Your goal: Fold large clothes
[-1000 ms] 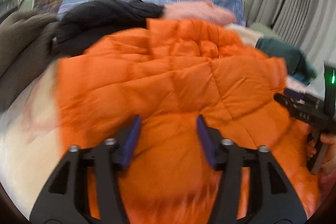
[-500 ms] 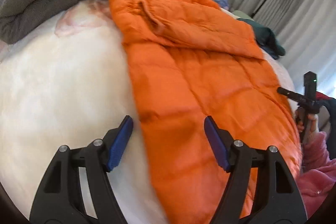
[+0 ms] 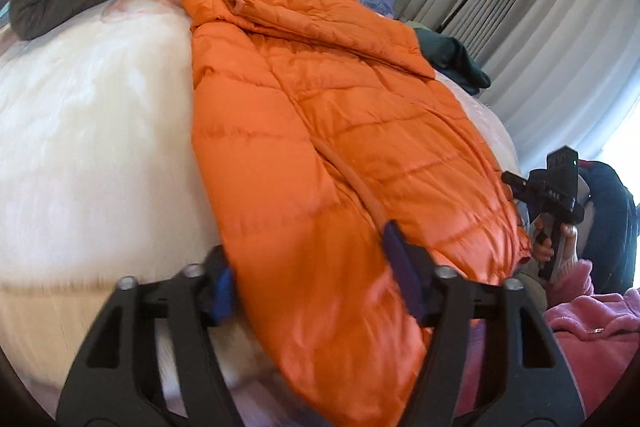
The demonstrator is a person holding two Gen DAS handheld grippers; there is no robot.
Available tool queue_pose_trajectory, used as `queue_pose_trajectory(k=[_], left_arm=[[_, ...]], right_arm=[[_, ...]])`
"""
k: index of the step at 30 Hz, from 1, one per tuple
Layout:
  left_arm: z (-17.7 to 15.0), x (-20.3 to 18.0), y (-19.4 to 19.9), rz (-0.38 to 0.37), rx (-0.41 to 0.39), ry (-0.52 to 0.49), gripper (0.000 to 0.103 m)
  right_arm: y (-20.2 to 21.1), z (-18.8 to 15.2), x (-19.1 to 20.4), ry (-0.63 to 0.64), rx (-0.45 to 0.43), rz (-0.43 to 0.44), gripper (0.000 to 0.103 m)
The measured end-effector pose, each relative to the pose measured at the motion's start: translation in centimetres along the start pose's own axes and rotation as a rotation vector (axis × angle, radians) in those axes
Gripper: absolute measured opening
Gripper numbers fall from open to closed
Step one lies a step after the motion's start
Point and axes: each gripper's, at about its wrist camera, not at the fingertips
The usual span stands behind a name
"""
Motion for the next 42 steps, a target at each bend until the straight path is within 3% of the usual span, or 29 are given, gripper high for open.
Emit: queue_pose_trajectory(k=[2, 8, 9, 10, 11, 12, 14, 20, 22, 26, 29, 35, 42], left_arm=[[-0.9, -0.4, 0.7, -0.005, -0.023, 0.028, 0.034], [-2.3, -0.9, 1.3, -0.014, -0.031, 0.038, 0.035], [-2.2, -0.8, 1.1, -0.013, -0.032, 0.041, 0.035], [-2.2, -0.8, 1.2, -0.015, -0.034, 0.046, 0.035], [-2.0, -1.0, 1.2, -0.019, -0.043, 0.052, 0.019], [-1.9, -1.1, 1.7, -0.031, -0.053, 0.055, 0.009], [-1.2, -1.7, 3.1, -0.041, -0.103, 0.049, 0.006], [4.0, -6.4, 10.4, -0.054, -0.365, -0.081, 0.004], [5.1, -8.3, 13.3, -0.054, -0.458, -0.125, 0.004], [5.1, -10.4, 16.3, -0.039, -0.528, -0.171, 0.009], [4.9, -10.8, 15.9, -0.007, -0.516, -0.180, 0.013], [6.4, -8.1, 12.2, 0.058, -0.418, -0.113, 0.014], [10.2, -5.0, 8.5, 0.103, -0.364, -0.064, 0.018]], right_arm=[[1.0, -0.9, -0.1, -0.024, -0.013, 0.024, 0.059], [2.1, -3.3, 0.2, -0.056, 0.034, 0.111, 0.052], [1.8, -3.4, 0.3, -0.057, 0.045, 0.115, 0.046], [1.4, -3.6, 0.6, -0.061, 0.058, 0.110, 0.025], [1.3, -3.5, 0.8, -0.070, 0.051, 0.105, 0.011], [2.0, -3.1, 1.1, -0.087, 0.016, 0.136, 0.008], [3.9, -1.7, 1.7, -0.099, -0.066, 0.192, 0.005], [11.0, 3.7, 5.6, -0.013, -0.310, 0.302, 0.004], [13.6, 4.5, 7.3, 0.050, -0.384, 0.309, 0.004], [16.9, 4.6, 9.8, 0.159, -0.475, 0.272, 0.005], [16.4, 5.0, 9.9, 0.179, -0.480, 0.234, 0.005], [10.8, 8.1, 7.4, 0.084, -0.408, 0.200, 0.005], [4.7, 12.8, 7.3, 0.051, -0.359, 0.118, 0.007]])
Point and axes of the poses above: each gripper's, at about its wrist camera, not at the fingertips, and y roughly against the way its jaws point, x to its left, z to its top, and after that the axes turned 2 degrees about -z, right-handed
